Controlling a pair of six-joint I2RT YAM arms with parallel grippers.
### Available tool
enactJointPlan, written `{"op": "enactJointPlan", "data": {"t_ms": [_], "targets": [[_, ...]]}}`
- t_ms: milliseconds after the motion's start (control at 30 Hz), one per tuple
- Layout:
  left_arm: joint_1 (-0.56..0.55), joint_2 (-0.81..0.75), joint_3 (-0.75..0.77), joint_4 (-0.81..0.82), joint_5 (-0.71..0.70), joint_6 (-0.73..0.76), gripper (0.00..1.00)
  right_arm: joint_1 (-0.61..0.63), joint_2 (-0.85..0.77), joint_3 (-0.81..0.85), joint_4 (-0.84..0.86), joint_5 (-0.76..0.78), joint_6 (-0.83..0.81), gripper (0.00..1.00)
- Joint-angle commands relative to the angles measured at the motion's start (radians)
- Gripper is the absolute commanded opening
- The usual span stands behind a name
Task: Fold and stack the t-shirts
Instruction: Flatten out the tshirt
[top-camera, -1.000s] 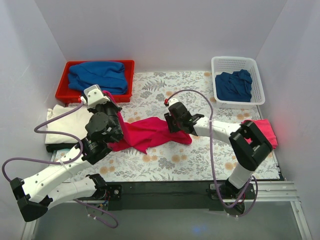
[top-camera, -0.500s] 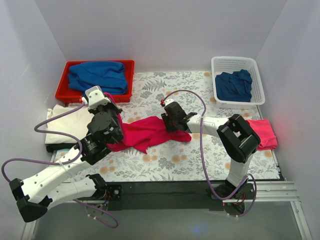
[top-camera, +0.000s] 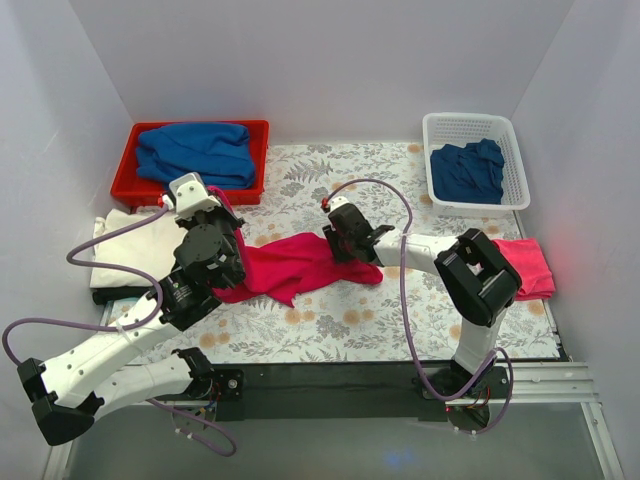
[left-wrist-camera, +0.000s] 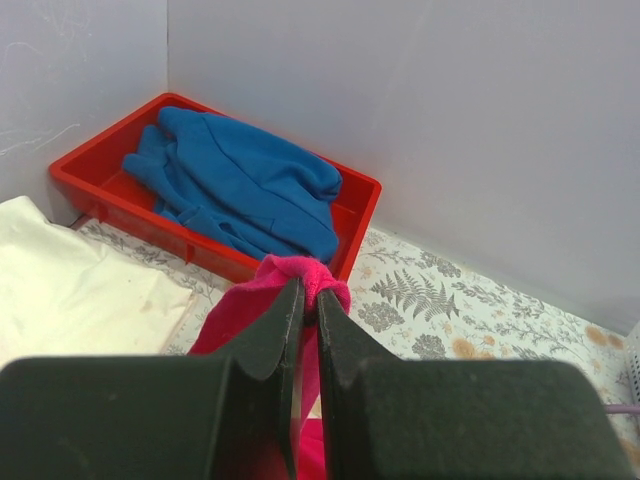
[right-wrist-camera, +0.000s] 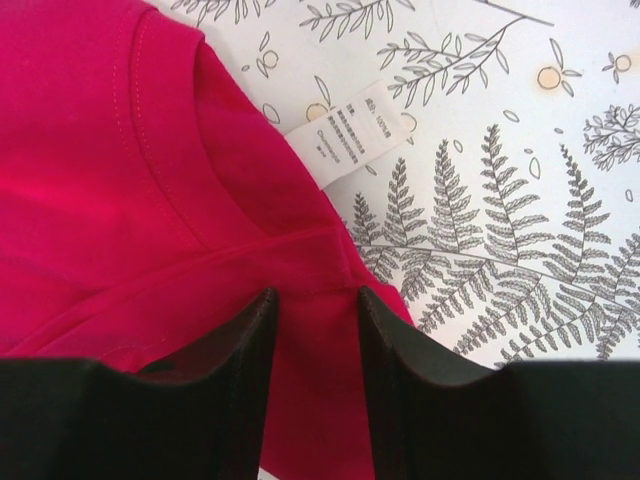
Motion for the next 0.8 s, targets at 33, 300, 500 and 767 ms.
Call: {"op": "enactJointPlan", "data": {"t_ms": [33, 300, 500, 767], "targets": [[0.006, -0.015, 0.036, -0.014, 0.002, -0.015, 0.00, -0.002, 0.040, 0.063, 0.025, 0.045, -0.023, 0.43], [0.006, -0.012, 0.036, -0.024, 0.005, -0.024, 0.00, -0.002, 0.110, 0.106, 0.039, 0.028, -0.031, 0.41], [0.006, -0.019, 0.036, -0.037, 0.005, -0.028, 0.00, -0.002, 0.126, 0.090, 0.037, 0.031, -0.006, 0.23], [0.006, -0.008, 0.039, -0.047, 0.010, -0.041, 0.00, -0.002, 0.051, 0.037, 0.019, 0.122, 0.014, 0.08]]}}
